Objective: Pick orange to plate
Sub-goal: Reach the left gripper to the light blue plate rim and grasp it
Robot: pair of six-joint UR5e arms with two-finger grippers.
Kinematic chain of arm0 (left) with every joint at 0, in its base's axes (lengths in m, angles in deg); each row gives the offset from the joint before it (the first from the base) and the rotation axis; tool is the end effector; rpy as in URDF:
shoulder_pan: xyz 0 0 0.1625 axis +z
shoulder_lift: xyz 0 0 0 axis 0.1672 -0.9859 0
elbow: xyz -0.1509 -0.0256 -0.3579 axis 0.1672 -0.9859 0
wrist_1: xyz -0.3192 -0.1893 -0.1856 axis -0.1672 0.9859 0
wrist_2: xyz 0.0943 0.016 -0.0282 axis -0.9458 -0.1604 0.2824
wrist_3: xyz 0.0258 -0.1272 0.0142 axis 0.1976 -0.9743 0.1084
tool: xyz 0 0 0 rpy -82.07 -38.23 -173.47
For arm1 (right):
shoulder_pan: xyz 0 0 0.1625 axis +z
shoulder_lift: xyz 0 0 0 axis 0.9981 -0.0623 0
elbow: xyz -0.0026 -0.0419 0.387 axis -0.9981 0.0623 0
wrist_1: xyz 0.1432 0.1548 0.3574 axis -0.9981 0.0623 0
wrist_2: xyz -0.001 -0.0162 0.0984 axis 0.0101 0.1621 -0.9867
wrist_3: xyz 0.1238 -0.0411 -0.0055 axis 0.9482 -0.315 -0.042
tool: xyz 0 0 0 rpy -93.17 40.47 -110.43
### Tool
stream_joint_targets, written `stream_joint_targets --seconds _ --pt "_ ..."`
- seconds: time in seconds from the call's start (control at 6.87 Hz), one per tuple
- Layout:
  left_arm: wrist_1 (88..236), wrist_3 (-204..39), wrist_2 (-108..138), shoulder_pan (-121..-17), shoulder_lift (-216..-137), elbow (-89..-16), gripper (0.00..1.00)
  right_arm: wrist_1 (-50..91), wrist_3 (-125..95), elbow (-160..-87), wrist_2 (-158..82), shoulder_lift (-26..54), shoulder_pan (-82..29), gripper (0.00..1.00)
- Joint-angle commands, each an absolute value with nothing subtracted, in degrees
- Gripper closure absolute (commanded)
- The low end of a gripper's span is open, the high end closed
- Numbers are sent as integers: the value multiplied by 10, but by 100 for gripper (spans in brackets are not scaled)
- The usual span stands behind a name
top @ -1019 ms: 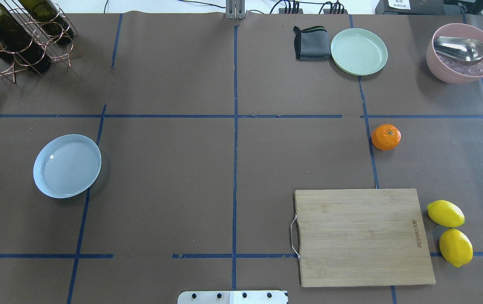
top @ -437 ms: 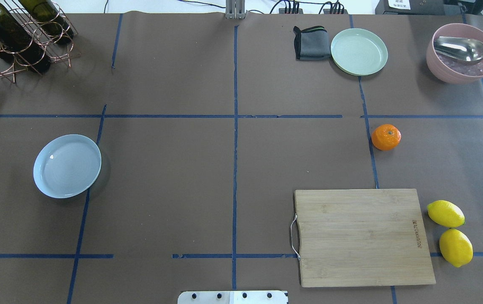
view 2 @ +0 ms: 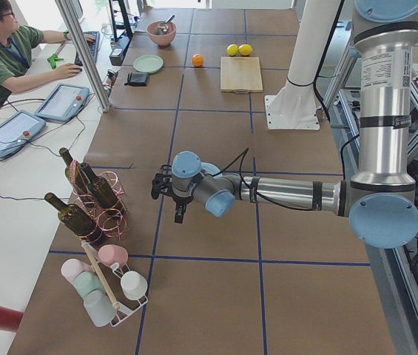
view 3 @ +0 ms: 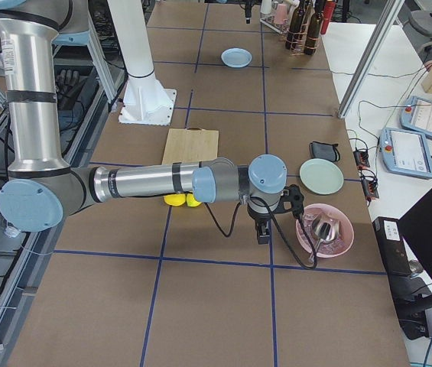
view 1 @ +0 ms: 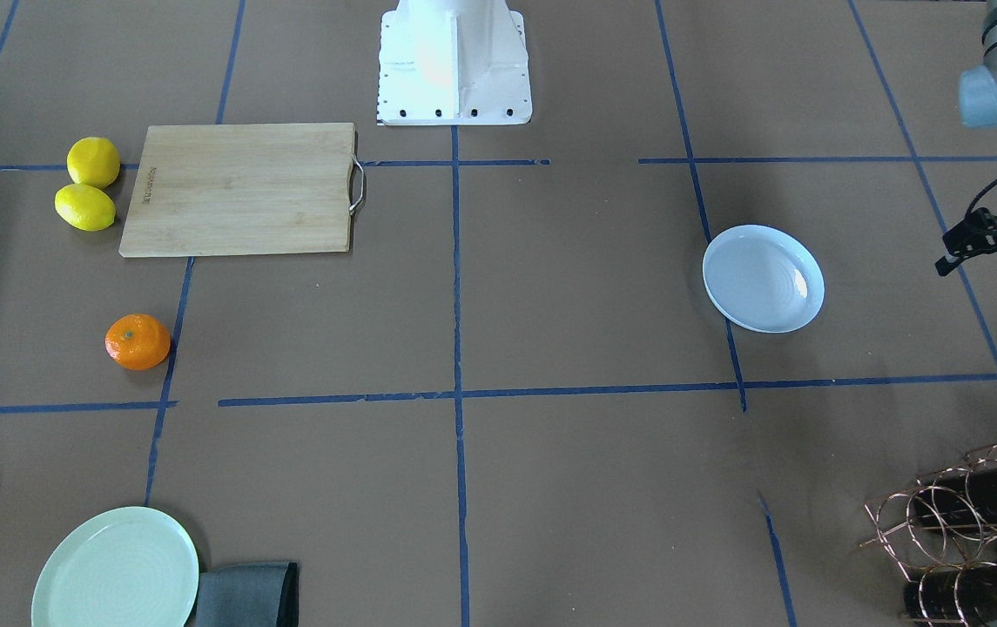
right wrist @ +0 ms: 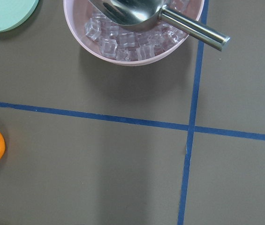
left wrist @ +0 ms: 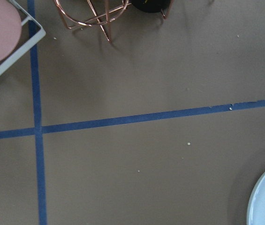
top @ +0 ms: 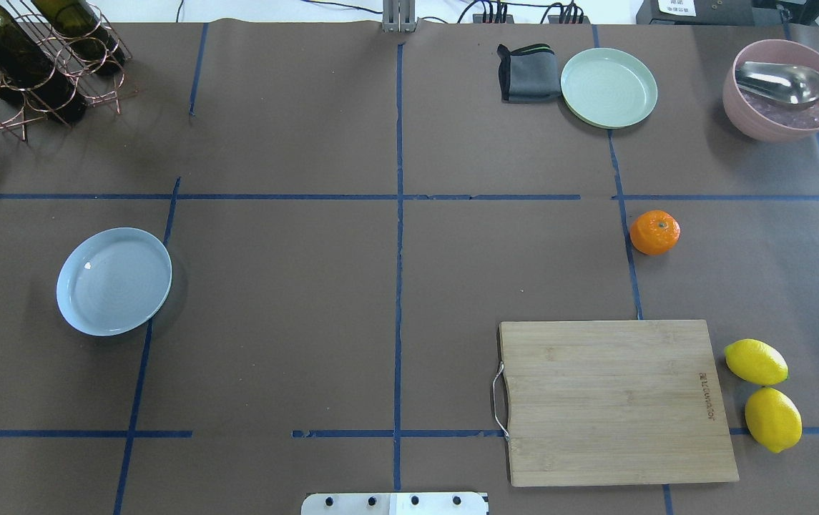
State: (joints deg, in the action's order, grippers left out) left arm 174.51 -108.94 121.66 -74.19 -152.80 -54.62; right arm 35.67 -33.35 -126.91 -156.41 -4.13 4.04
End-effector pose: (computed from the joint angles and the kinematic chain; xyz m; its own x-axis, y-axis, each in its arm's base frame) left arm 0.1704 -0.4807 0.5747 0.6329 0.0524 -0.7725 0.1029 0.9832 0.1510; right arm 0.0354 -0.5109 0.5651 0.6243 -0.1152 0.7727 0.0123 0.9904 0.1377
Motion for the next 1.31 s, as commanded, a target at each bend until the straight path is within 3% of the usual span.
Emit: stream_joint_targets --seconds 0.0,0.44,0.73,1.02,1.17 --pt "1794 -1216 1150 -650 -1530 -543 8 356 -334 -1272 -1567 -40 40 0" --pt "1811 -1266 1145 -585 -1530 -543 16 356 -334 -1272 -1567 -40 40 0" --pt "1811 -1266 1145 -578 -1530 -542 31 356 -334 -1272 -1567 -40 40 0" --pt "1811 -1266 1145 -577 -1529 -543 57 356 -334 -1272 -1567 -39 40 0" --pt "1811 -1267 1145 -577 -1528 -542 83 356 -334 -1272 -1567 -39 40 0"
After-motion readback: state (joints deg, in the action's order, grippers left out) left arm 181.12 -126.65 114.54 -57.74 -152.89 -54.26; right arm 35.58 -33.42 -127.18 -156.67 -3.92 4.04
